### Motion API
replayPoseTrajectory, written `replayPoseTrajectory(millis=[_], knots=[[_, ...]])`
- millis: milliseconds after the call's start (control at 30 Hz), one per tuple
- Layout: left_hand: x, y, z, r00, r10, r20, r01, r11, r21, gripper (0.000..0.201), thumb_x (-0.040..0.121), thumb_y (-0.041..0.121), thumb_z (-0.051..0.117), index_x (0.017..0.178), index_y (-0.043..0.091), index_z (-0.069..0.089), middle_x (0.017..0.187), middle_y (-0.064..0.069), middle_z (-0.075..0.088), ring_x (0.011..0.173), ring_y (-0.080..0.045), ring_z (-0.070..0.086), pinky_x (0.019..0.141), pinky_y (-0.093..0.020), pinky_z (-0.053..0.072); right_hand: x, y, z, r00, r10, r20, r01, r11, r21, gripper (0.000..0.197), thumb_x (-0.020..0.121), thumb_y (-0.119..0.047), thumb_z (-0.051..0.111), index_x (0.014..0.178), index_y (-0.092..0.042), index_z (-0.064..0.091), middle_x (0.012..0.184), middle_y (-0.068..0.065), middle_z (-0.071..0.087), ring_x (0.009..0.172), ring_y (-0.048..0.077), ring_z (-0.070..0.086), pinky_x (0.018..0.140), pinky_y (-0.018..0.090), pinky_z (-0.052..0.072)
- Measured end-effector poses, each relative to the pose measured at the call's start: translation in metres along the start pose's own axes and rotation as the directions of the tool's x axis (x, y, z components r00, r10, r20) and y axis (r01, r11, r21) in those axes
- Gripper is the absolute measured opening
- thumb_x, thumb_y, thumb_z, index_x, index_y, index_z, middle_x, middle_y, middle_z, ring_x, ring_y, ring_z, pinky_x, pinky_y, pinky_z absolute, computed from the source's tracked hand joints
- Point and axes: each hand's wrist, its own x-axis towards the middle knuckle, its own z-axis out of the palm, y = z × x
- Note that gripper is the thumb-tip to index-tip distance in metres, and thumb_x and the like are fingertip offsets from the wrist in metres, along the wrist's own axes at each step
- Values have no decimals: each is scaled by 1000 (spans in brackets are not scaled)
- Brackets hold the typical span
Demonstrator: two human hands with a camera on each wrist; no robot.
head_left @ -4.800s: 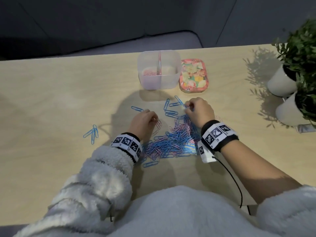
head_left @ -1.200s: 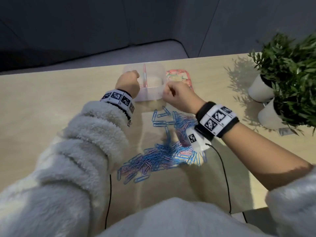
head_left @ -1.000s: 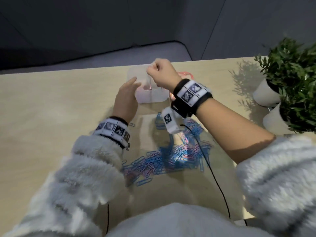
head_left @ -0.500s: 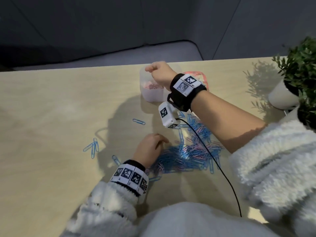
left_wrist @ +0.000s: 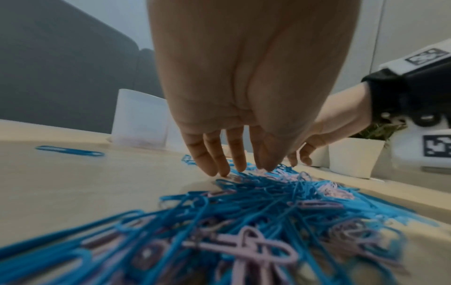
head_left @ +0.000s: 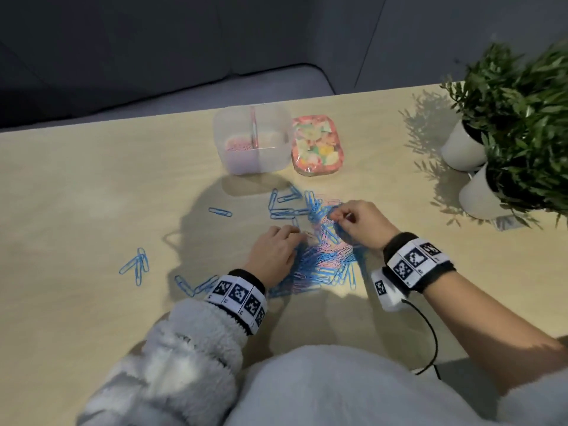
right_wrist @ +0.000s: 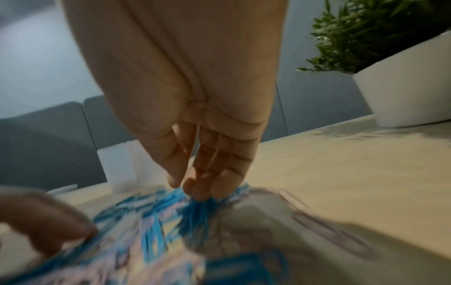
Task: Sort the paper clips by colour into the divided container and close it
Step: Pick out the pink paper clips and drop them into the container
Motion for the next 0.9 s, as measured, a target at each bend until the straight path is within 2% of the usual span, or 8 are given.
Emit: replayPoseTrajectory(millis=[100, 233, 333, 400, 533, 667, 800, 900], knots=[[0, -3, -4, 995, -95, 42, 89, 987, 135, 38, 92, 20, 36, 129, 17, 48, 132, -4, 49, 110, -32, 48, 88, -41, 42, -10, 12, 9, 1000, 17, -1, -17, 998, -63, 25, 83, 3, 49, 96, -2, 70, 102, 17, 69, 97, 29, 65, 88, 29, 45], [-1, -2, -10, 985, -175, -9, 174, 968, 182, 36, 95, 19, 37, 129, 16, 46, 132, -7, 47, 113, -31, 46, 90, -41, 40, -16, 23, 2, 993, 94, -75, -100, 991, -92, 25, 80, -1, 49, 88, -10, 70, 93, 11, 74, 94, 27, 67, 87, 31, 49], [13, 4, -11, 994, -105, -34, 109, 983, 149, 40, 94, 24, 31, 130, 16, 47, 133, -8, 49, 115, -33, 47, 90, -42, 42, -9, 16, -6, 986, 83, -142, -105, 982, -155, 24, 81, -5, 50, 91, -15, 70, 99, 11, 72, 96, 30, 64, 82, 31, 47], [26, 13, -14, 999, -29, -17, 31, 989, 144, 44, 93, 26, 35, 135, 18, 42, 141, -5, 44, 122, -32, 44, 96, -43, 40, 1, 8, -8, 986, 24, -167, -51, 985, -163, 25, 81, -3, 49, 94, -12, 69, 102, 13, 68, 99, 31, 61, 83, 33, 46], [45, 18, -17, 996, -3, 91, -22, 963, 269, 55, 95, 35, 39, 145, 22, 21, 155, 4, 22, 139, -21, 24, 106, -38, 28, 16, -5, 0, 993, -87, -83, 66, 972, -224, 23, 81, -10, 59, 102, -12, 69, 108, 12, 62, 104, 29, 57, 89, 35, 47], [40, 2, -17, 991, -91, 99, 54, 942, 331, 50, 96, 24, 36, 144, 20, 22, 155, 2, 20, 140, -22, 25, 106, -40, 30, 16, 0, 6, 993, -119, 1, 113, 943, -314, 14, 78, -9, 62, 91, -11, 69, 102, 11, 63, 98, 30, 59, 82, 35, 46], [23, -9, -25, 988, -150, 43, 132, 949, 286, 40, 97, 26, 34, 137, 18, 36, 152, 0, 30, 137, -24, 31, 105, -42, 32, 9, 11, 7, 997, -77, -22, 71, 978, -195, 4, 79, -8, 63, 80, -11, 66, 90, 10, 64, 86, 26, 58, 77, 31, 43], [22, -10, -28, 987, -161, -26, 163, 959, 231, 37, 96, 26, 37, 130, 15, 46, 144, -3, 40, 131, -26, 37, 102, -42, 33, 2, 21, 7, 999, 20, -48, -13, 992, 127, 29, 82, -2, 62, 64, -23, 54, 63, -3, 55, 56, 14, 51, 63, 21, 39]])
